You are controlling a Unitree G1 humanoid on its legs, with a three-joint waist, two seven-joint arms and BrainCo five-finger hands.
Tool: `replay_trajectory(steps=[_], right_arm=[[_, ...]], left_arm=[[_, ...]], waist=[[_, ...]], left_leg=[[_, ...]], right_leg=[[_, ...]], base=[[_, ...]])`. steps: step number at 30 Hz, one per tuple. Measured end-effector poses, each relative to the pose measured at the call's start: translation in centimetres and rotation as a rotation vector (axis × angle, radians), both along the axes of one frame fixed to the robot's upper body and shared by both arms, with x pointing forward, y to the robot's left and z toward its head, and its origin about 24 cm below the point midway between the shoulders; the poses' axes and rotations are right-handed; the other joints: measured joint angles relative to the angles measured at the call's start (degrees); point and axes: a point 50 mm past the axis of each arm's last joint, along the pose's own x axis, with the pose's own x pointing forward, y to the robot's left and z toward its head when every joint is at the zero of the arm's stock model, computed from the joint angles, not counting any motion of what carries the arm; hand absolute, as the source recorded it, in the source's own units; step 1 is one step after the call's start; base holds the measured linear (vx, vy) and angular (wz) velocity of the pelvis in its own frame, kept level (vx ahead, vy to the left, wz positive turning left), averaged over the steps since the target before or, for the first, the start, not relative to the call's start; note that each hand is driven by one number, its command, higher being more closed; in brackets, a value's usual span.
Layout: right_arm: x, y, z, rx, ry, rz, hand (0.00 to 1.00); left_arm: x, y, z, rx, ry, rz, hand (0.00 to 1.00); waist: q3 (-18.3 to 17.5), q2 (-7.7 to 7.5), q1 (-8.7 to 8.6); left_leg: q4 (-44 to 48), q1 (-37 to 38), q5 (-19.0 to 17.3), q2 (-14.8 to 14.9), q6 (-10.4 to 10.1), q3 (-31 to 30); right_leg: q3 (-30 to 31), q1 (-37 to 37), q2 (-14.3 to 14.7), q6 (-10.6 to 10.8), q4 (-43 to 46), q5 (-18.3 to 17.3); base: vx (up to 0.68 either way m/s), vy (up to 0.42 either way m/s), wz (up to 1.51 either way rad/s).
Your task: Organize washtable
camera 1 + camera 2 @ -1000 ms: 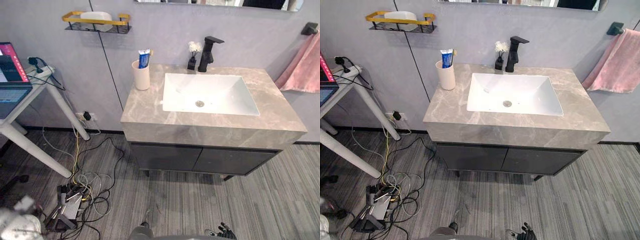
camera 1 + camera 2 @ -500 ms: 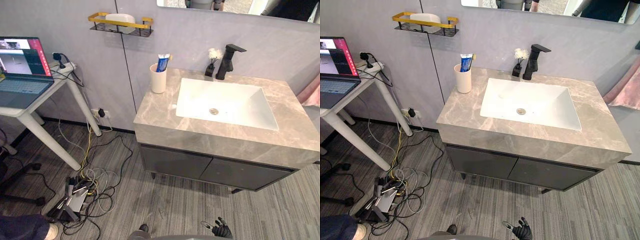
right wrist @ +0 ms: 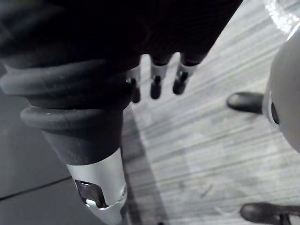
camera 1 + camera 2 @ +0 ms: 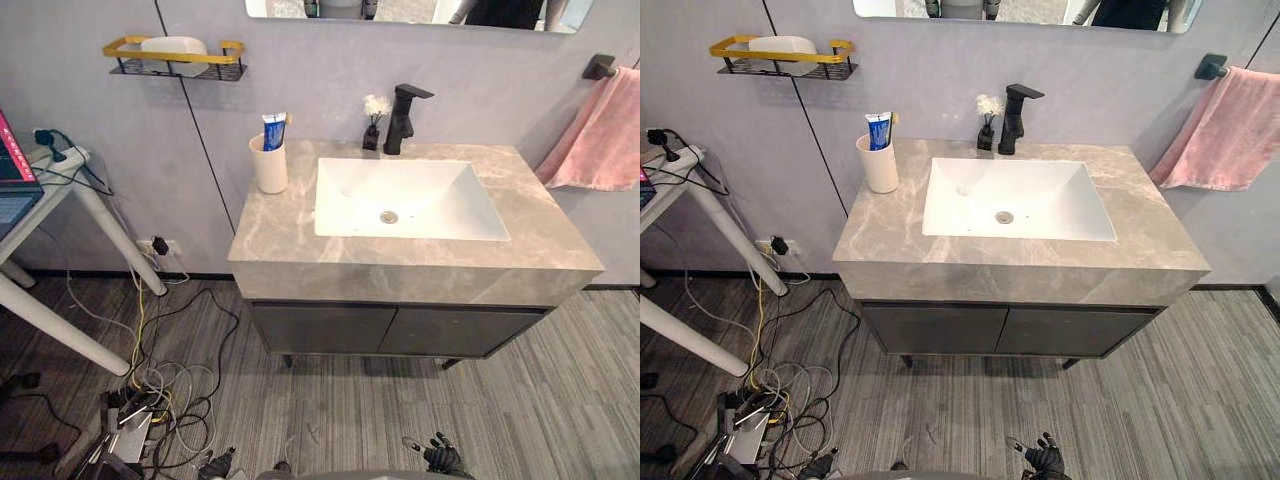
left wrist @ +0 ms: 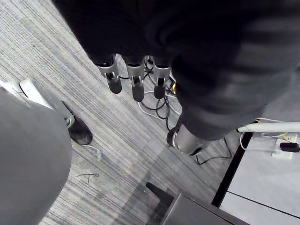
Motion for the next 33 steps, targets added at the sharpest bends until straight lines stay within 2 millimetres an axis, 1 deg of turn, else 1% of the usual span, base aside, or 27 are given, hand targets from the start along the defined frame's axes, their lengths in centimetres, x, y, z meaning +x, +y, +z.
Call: replay_trajectory(steps=[6,10,11,15,16,20,23,26,29,33], right_arm=[[0.0,-0.3,-0.1,-0.006,0.013,0.005,0.00],[0.3,-0.3,-0.2,-0.007,0.021,0.022,0.00],[0.5,-0.3,-0.1,-0.009,0.016,0.024,0.00],[0.4,-0.5,-0.1,-0.014,0.017,0.024,0.00],[-1.1,-1.3,-0.6,-0.027,0.085,0.027,0.00],[-1.2,-1.4,-0.6,-0.027,0.085,0.025,0.00],[-1.3,-1.5,-0.6,-0.024,0.086,0.012,0.00],[-1.2,-1.5,-0.6,-0.023,0.083,0.011,0.00],[-1.2,-1.5,-0.6,-0.022,0.082,0.012,0.00],[-1.2,-1.6,-0.6,-0.023,0.083,0.003,0.00]], left_arm=[[-0.4,0.4,-0.1,0.006,0.018,-0.007,0.00],[-0.7,0.7,-0.2,0.011,0.036,-0.019,0.00],[-0.9,0.7,-0.3,0.010,0.045,-0.021,0.00],[-0.8,0.8,-0.3,0.015,0.049,-0.054,0.00],[-1.2,1.2,-0.3,0.028,0.069,-0.119,0.00],[-1.2,1.3,-0.3,0.029,0.069,-0.120,0.00],[-1.3,1.2,-0.4,0.027,0.077,-0.130,0.00],[-1.0,1.3,-0.3,0.050,0.091,-0.214,0.00],[-1.0,1.4,-0.4,0.067,0.109,-0.282,0.00],[-0.9,1.4,-0.4,0.084,0.130,-0.359,0.00]], waist=[[0.1,-0.25,-0.32],[0.4,-0.75,-1.17],[0.6,-0.60,-1.51],[1.0,-0.50,-1.52],[1.2,-0.70,-3.01],[1.2,-0.73,-3.08],[1.3,-0.69,-3.09],[1.2,-0.68,-3.36],[1.2,-0.68,-4.56],[1.2,-0.59,-4.60]], left_leg=[[-1.1,0.2,0.0,-0.2,0.1,0.7],[-1.2,0.4,-0.1,-0.3,0.1,1.0],[-1.2,0.5,-0.2,-0.4,0.2,1.2],[-1.1,1.1,-0.7,-0.6,0.4,1.5],[-1.3,1.8,-0.9,-1.1,0.7,1.9],[-1.2,1.8,-0.9,-1.0,0.7,2.2],[-1.2,2.8,-1.5,-0.9,0.8,3.5],[-1.1,3.5,-1.8,-0.9,1.0,4.7],[-1.1,3.9,-1.8,-0.9,1.0,4.5],[-1.1,4.6,-1.7,-0.9,1.0,4.5]], right_leg=[[1.4,-0.8,-0.1,0.3,-0.5,0.4],[1.5,-0.5,-0.1,0.3,-0.9,0.4],[1.6,-0.2,-0.2,0.3,-1.1,0.5],[2.0,0.2,-0.2,0.3,-1.3,0.5],[2.7,0.1,-0.7,0.3,-1.3,0.5],[2.9,0.1,-0.7,0.3,-1.3,0.5],[4.7,0.0,-0.7,0.3,-1.2,0.5],[6.1,0.1,-0.8,0.3,-0.9,0.5],[6.2,0.3,-0.8,0.1,-0.2,0.4],[6.8,0.4,-0.9,-0.1,0.7,0.1]], base=[[0.01,0.013,-0.11],[0.04,0.003,-0.01],[0.04,0.005,-0.07],[0.01,0.003,-0.04],[0.00,0.000,0.00],[0.00,0.000,-0.02],[0.00,0.005,-0.27],[0.01,0.013,-0.22],[0.00,0.003,-0.01],[-0.04,-0.001,-0.02]])
